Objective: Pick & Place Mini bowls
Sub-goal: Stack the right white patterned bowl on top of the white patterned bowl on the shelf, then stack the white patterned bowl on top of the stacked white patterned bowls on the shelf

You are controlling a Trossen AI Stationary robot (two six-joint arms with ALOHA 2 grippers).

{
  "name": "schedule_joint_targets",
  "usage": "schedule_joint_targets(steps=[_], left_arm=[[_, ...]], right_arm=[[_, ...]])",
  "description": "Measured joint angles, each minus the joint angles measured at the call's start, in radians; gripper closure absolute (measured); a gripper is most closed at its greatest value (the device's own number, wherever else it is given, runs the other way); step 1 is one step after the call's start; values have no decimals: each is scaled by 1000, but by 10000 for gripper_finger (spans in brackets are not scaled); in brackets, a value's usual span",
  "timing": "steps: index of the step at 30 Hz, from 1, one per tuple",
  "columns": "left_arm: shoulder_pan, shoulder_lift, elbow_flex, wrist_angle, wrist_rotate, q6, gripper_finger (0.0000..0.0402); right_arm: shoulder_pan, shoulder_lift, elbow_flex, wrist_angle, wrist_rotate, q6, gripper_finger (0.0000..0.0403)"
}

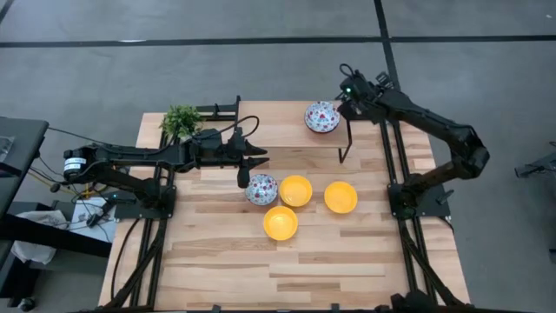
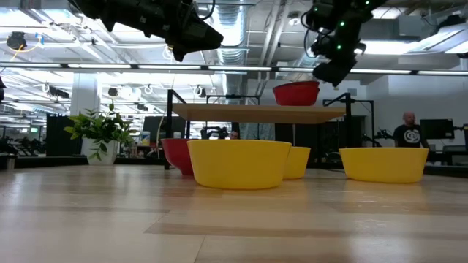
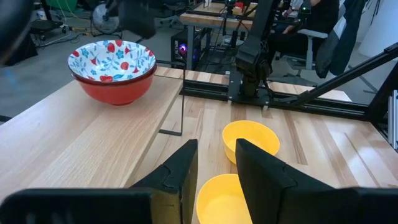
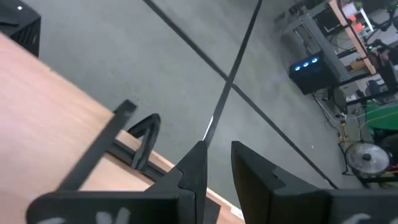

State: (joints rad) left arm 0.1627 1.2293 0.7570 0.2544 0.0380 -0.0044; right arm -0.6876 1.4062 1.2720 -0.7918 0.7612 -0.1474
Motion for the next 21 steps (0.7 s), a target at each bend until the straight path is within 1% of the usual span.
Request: schedule_joint_targets(steps=[4, 10, 21], left_arm=[[0, 0, 0, 0, 0, 0, 293], [0, 0, 0, 0, 0, 0, 293], [0, 0, 0, 0, 0, 0, 293]], right_arm=[[14, 37, 0, -1, 4, -9, 340], [13, 54, 0, -3, 5, -9, 340], [12, 9, 0, -1, 31, -19, 340]])
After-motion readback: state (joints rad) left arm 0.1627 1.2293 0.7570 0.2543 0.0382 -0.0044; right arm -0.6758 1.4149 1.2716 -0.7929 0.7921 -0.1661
